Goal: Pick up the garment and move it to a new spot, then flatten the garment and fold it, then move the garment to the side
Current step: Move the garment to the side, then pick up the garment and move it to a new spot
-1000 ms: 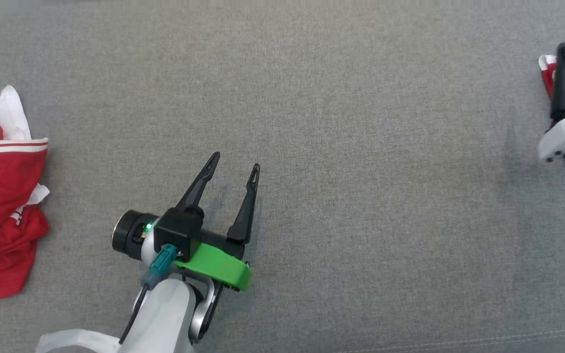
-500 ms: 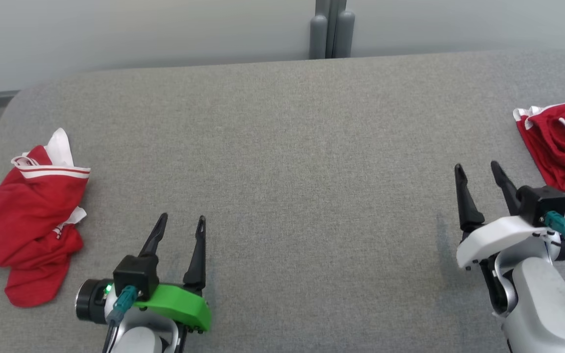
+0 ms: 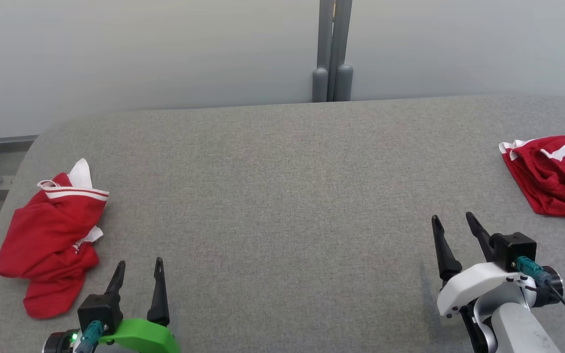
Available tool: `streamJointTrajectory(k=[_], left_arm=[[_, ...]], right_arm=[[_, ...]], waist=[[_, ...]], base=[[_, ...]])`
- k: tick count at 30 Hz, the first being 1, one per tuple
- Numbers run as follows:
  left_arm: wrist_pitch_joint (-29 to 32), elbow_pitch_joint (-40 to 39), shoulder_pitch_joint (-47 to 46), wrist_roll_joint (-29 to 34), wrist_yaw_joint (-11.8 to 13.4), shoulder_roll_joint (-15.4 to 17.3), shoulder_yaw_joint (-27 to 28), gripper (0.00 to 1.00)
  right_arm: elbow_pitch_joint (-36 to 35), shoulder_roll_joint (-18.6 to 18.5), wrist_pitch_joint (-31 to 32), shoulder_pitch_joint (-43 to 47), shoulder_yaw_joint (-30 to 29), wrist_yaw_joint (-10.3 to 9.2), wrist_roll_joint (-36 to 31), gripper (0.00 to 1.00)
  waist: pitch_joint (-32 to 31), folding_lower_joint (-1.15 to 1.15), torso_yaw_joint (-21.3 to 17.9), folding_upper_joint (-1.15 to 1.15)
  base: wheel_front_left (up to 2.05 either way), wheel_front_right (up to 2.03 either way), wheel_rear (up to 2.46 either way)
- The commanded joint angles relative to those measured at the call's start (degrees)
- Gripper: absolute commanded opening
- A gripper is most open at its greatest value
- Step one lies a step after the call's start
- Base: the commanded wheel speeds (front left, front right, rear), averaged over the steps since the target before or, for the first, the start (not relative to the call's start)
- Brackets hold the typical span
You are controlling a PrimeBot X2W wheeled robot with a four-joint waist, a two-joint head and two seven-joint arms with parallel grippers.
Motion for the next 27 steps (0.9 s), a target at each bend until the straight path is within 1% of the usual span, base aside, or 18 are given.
streamJointTrajectory(k=[1, 14, 23, 27], left_arm=[[-0.02, 0.33, 0.81, 0.41, 0.11, 0.17, 0.54, 1.0], [-0.02, 1.64, 2.54, 1.07, 0.62, 0.18, 3.18, 1.0], [-0.01, 1.86, 2.5, 0.32, 1.25, 0.18, 2.62, 1.0], [-0.01, 1.62, 2.2, 0.14, 1.38, 0.18, 2.46, 1.0]], right_arm=[[-0.25, 0.13, -0.15, 0.77, -0.06, -0.08, -0.57, 1.0], [-3.14, 1.29, -0.15, 3.42, -1.12, -0.08, -1.48, 1.0], [-3.9, 1.43, -0.15, 3.46, -1.23, -0.08, -2.06, 1.0], [-3.73, 1.45, -0.15, 3.71, -0.63, -0.08, -2.25, 1.0]], waist=[[-0.49, 0.01, -0.09, 0.0], [-1.19, 0.01, -0.79, 0.0], [-0.91, 0.01, -1.13, 0.0], [-0.56, 0.01, -0.57, 0.0]], base=[[0.0, 0.0, 0.0], [0.0, 0.0, 0.0], [0.0, 0.0, 0.0], [0.0, 0.0, 0.0]])
